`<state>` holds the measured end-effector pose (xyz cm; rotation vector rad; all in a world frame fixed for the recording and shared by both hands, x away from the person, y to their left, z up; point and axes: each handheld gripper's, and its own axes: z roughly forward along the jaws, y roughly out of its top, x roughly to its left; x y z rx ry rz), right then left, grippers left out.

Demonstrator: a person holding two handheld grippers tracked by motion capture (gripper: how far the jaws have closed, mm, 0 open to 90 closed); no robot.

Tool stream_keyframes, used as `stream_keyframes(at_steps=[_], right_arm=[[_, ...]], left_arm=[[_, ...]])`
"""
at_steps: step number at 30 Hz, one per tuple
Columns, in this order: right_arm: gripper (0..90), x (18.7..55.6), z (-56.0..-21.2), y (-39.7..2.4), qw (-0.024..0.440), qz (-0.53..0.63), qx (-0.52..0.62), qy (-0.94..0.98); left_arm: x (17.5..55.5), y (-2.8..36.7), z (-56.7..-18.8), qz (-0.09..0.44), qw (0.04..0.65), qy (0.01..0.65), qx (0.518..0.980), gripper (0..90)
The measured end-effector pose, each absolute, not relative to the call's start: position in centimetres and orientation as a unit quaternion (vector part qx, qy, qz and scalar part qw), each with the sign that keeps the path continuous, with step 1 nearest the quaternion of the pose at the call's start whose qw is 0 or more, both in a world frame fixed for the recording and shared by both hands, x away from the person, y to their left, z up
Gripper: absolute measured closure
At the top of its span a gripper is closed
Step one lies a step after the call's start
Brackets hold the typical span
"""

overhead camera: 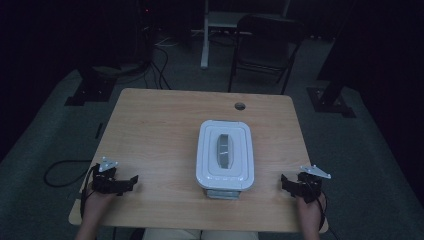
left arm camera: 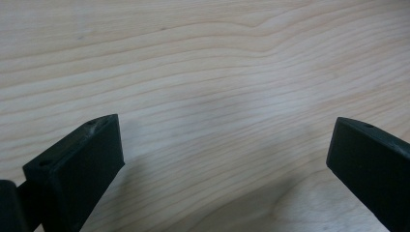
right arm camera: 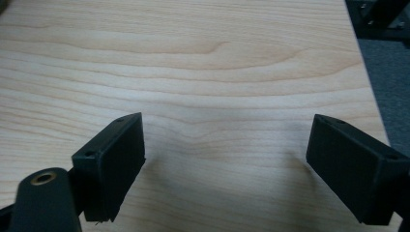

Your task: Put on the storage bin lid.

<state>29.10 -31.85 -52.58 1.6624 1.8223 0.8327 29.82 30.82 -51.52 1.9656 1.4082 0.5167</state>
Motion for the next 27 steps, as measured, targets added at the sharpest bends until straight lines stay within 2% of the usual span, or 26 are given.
stream_keyframes(at_steps=[27], right_arm=[[12.8,29.16,-52.77,-31.93,0.261,0.293,0.626,0.674]], left_arm=[[29.72,31.68,-52.38,0.237,0.279,0.592,0.718,0.3]])
